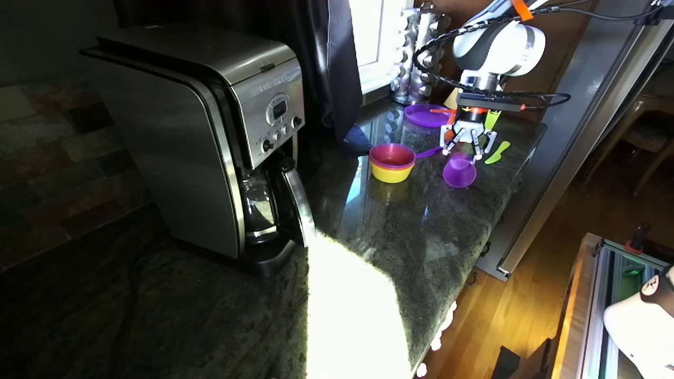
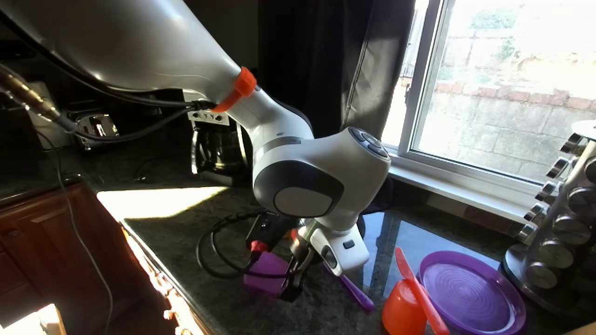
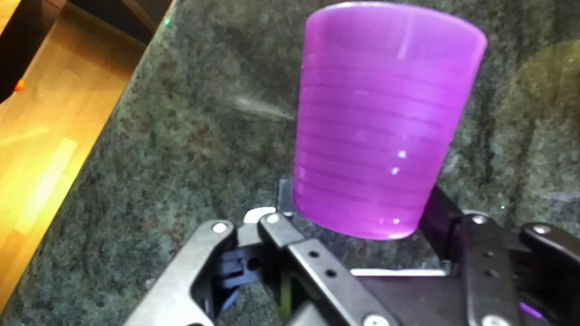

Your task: Turn the cup upside down

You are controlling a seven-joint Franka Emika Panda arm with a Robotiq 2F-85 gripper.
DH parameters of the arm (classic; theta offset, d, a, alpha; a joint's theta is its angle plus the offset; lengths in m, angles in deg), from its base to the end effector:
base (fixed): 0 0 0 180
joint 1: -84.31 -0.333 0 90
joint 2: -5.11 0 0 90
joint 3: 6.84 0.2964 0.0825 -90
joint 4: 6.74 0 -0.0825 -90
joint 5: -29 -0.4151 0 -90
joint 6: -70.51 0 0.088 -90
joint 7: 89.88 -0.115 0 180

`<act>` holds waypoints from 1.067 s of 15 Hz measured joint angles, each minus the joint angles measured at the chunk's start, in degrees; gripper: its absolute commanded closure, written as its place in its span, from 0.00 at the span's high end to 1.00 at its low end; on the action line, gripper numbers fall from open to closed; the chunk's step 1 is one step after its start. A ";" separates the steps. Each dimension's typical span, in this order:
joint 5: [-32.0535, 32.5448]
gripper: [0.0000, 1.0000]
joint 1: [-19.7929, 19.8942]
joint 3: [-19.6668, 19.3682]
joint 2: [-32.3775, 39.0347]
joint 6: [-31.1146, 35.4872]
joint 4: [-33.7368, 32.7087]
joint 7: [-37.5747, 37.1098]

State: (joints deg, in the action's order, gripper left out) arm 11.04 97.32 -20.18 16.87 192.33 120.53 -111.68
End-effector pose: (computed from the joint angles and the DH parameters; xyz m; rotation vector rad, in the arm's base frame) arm 0.4789 -0.2230 0.2150 -2.5195 1.4556 0.4107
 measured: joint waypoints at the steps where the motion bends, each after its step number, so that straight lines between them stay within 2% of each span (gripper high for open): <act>1: -0.66 0.42 -0.01 0.00 -0.19 0.27 0.01 -0.68; 4: -2.00 0.42 -0.32 0.02 -2.24 4.40 1.29 -2.61; 11: -0.33 0.42 -1.64 1.27 -15.33 28.89 14.84 -2.90; 14: 4.61 0.42 -1.26 2.39 -19.09 37.01 19.72 -5.65; 16: 10.04 0.42 -0.03 3.75 -20.11 40.47 21.90 -10.83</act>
State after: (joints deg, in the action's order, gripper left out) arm 21.08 97.30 -16.44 -3.24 232.81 142.42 -122.51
